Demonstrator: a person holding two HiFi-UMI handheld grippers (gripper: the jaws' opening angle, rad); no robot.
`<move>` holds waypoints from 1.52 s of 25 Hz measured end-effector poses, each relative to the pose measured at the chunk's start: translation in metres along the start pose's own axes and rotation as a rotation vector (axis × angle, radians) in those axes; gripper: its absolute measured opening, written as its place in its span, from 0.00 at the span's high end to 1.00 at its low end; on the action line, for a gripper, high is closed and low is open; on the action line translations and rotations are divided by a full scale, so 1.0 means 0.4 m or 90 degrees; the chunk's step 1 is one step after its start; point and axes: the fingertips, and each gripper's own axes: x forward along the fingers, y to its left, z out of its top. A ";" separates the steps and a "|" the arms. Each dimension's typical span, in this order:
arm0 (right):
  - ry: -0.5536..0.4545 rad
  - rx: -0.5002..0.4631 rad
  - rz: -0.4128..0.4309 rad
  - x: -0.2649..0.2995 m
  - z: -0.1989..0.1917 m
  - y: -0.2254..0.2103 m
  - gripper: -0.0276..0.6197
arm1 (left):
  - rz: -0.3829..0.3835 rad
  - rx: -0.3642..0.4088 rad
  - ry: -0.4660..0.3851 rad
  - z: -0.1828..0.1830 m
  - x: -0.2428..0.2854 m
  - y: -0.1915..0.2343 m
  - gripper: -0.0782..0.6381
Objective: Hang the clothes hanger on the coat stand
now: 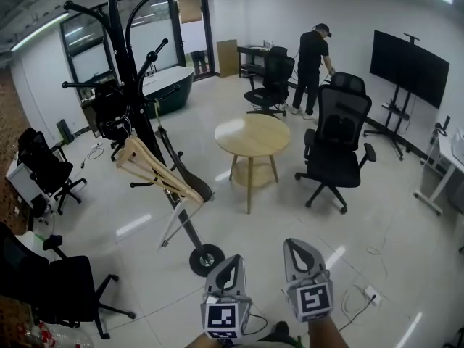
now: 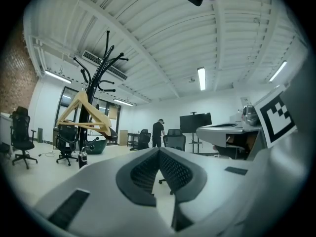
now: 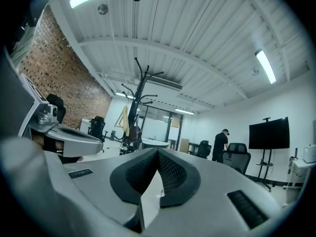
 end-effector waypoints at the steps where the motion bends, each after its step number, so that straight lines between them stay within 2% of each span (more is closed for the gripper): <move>1: -0.006 0.004 0.008 0.001 -0.003 -0.017 0.95 | 0.007 0.004 0.000 0.003 0.010 -0.015 0.87; 6: -0.037 0.021 0.076 -0.017 -0.041 -0.124 0.95 | 0.090 0.001 -0.015 0.004 0.065 -0.113 0.87; 9: -0.052 0.020 0.118 -0.062 -0.083 -0.248 0.95 | 0.136 -0.010 -0.008 -0.029 0.114 -0.242 0.87; 12: -0.042 0.032 0.139 -0.106 -0.137 -0.385 0.95 | 0.157 -0.017 0.005 -0.052 0.171 -0.376 0.87; 14: -0.037 0.037 0.148 -0.125 -0.160 -0.428 0.95 | 0.168 -0.007 0.010 -0.047 0.182 -0.415 0.87; 17: -0.029 0.046 0.145 -0.151 -0.200 -0.477 0.95 | 0.183 0.001 0.024 -0.071 0.186 -0.441 0.87; 22: 0.017 0.059 0.122 -0.184 -0.308 -0.563 0.95 | 0.191 -0.032 0.071 -0.163 0.193 -0.485 0.87; 28: 0.052 0.061 0.108 -0.195 -0.415 -0.672 0.95 | 0.211 -0.038 0.072 -0.209 0.228 -0.533 0.87; 38: 0.063 0.071 0.100 -0.201 -0.456 -0.725 0.95 | 0.209 -0.034 0.090 -0.242 0.254 -0.576 0.87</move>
